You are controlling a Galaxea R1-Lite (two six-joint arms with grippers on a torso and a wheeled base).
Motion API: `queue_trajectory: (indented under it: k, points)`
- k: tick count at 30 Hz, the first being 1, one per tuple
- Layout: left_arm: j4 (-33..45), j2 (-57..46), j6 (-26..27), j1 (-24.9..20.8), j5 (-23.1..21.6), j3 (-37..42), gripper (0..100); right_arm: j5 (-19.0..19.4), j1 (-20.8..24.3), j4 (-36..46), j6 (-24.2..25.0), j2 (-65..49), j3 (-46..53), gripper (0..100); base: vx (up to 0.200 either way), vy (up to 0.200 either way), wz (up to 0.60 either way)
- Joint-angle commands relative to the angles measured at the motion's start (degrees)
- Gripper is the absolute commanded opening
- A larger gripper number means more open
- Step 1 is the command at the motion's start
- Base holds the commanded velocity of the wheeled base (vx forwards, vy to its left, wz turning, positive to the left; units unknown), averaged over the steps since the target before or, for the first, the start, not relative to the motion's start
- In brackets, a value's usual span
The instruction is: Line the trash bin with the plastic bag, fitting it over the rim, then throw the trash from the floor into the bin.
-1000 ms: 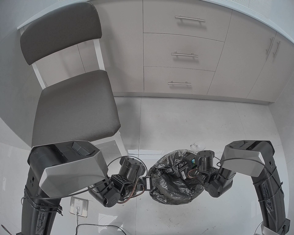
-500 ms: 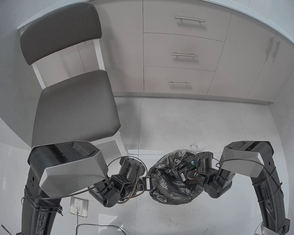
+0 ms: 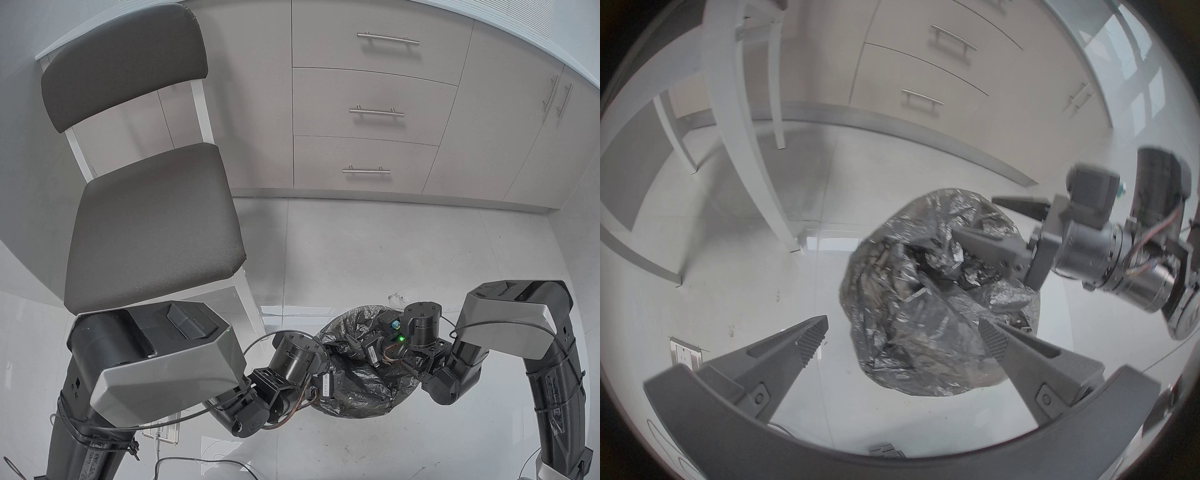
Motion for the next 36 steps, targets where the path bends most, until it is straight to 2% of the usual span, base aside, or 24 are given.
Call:
queue_trajectory:
  k: [1,8,10,15,22,26,32,36]
  points:
    - [0.2,2.1,1.2,-0.7,0.2,-1.8,100,0.0,0.3,-0.6,0.1,-1.5,0.3,100,0.000,0.000,0.00]
    - [5.1,2.9,1.9,-0.6,0.2,-4.6,100,-0.2,0.0,-0.7,0.1,-1.5,-0.1,100,0.000,0.000,0.00]
    - [12.8,3.1,2.5,-0.7,0.2,-8.0,100,-0.3,0.0,-0.8,0.1,-1.6,-0.1,100,0.000,0.000,0.00]
    - [20.2,3.1,2.3,-0.5,0.2,-12.3,100,-0.3,-0.2,-0.8,0.1,-1.6,-0.2,100,0.000,0.000,0.00]
    - [22.1,3.4,2.0,-0.5,0.2,-14.0,100,-0.4,-0.5,-0.8,0.1,-0.7,-1.1,100,0.000,0.000,0.00]
    - [25.1,3.6,1.9,-0.5,0.2,-15.3,100,-0.7,-2.2,-0.4,0.0,0.4,-2.8,100,0.000,0.000,0.00]
    - [20.6,2.8,-2.1,-0.5,0.5,-12.2,100,-0.7,-5.2,0.4,-0.7,2.2,-3.7,100,0.000,0.000,0.00]
    - [3.8,1.3,-2.3,-0.5,0.4,-3.1,100,-0.7,-6.3,2.6,-1.3,3.3,-3.6,100,0.000,0.000,0.00]
